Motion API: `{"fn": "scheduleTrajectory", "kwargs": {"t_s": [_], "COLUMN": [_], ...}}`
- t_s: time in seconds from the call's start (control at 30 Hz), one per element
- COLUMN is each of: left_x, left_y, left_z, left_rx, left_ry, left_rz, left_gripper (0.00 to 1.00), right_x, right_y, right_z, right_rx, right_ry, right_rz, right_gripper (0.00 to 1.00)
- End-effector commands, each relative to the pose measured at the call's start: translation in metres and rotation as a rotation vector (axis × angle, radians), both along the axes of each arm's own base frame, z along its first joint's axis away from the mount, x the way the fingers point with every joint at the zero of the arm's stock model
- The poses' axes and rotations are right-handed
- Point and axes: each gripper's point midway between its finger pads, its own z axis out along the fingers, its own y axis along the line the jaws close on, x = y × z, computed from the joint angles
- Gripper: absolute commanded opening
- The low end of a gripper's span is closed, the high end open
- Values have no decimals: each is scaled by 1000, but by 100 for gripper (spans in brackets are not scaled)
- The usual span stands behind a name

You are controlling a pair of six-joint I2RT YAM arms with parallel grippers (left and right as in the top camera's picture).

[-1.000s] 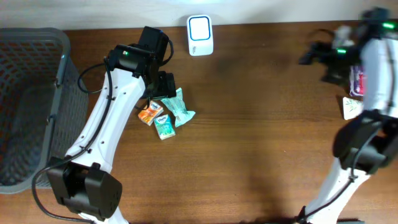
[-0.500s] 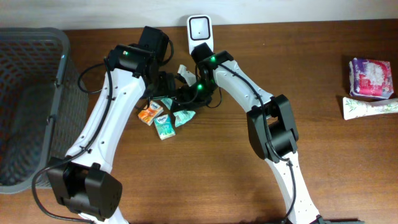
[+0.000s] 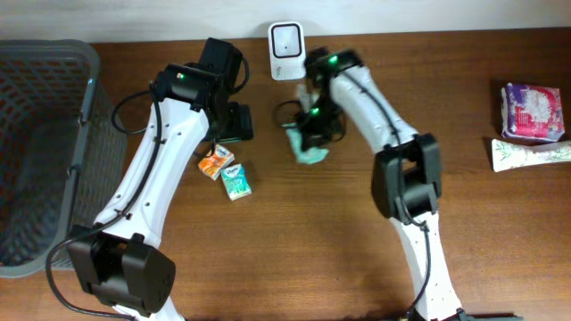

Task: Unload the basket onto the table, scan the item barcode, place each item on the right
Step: 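Carry the tube right and lay it beside the diaper pack, then grasp the green wipes packet with the right gripper and lift it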

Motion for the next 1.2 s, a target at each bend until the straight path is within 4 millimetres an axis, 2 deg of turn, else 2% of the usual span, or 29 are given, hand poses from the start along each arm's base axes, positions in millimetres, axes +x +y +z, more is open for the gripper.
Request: {"fn": "scheduleTrajectory", "kwargs": {"t_s": [0.0, 0.03, 0.07, 0.1, 0.13, 0.17, 0.23, 0.27, 0.3, 0.33, 0.37, 0.5, 0.53, 0.57, 0.6, 0.63, 0.7, 0.73, 0.8, 0.87, 1.03, 1.17], "left_x": [-1, -1, -1, -1, -1, -1, -1, -1, -1, -1, -1, -1, -1, -1, -1, -1, -1, -1, -1, -1, -1, -1], "left_y": [-2, -2, -2, -2, -2, -2, -3, -2, -3, -2, -2, -2, -2, -2, -3, -2, -2, -2, -2, -2, -3, -2], "left_z": [11, 11, 11, 11, 11, 11, 11, 11, 11, 11, 11, 11, 11, 11, 11, 11, 11, 11, 11, 11, 11, 11], "left_rx": [-10, -10, -10, -10, -10, -10, -10, -10, -10, -10, -10, -10, -10, -10, -10, -10, -10, -10, -10, -10, -10, -10], "left_ry": [-27, -27, -27, -27, -27, -27, -27, -27, -27, -27, -27, -27, -27, -27, -27, -27, -27, -27, -27, -27, -27, -27], "left_rz": [-17, -18, -17, -17, -17, -17, -18, -17, -18, -17, -17, -17, -17, -17, -18, -17, -17, -17, -17, -18, -18, -17], "left_gripper": [99, 99, 99, 99, 99, 99, 99, 99, 99, 99, 99, 99, 99, 99, 99, 99, 99, 99, 99, 99, 99, 99], "right_x": [15, 14, 9, 3, 1, 11, 32, 34, 35, 41, 42, 8, 1, 0, 0, -4, 7, 17, 22, 19, 17, 12], "right_y": [-62, -62, -56, -50, -46, -55, -75, -77, -80, -101, -108, -123, -119, -112, -108, -112, -118, -114, -104, -93, -83, -80], "right_z": [19, 18, 19, 19, 20, 34, 76, 78, 77, 79, 77, 32, 15, 3, -18, -32, 29, 52, 65, 64, 61, 43], "right_rx": [-272, -280, -281, -285, -292, -309, -304, -299, -317, -434, -433, -488, -472, -431, -414, -430, -430, -398, -340, -284, -242, -249], "right_ry": [-74, -67, -57, -48, -54, -99, -208, -221, -226, -264, -254, -56, -11, 0, 3, 14, -44, -106, -139, -118, -100, -69], "right_rz": [-107, -122, -105, -85, -64, -79, -134, -112, -102, -119, -137, -99, -95, -91, -85, -82, -103, -116, -129, -131, -130, -119], "right_gripper": [16, 44, 62, 63, 54, 37, 37, 35, 24, 13, 4, 4, 4, 4, 4, 4, 4, 4, 4, 4, 4, 4]}}
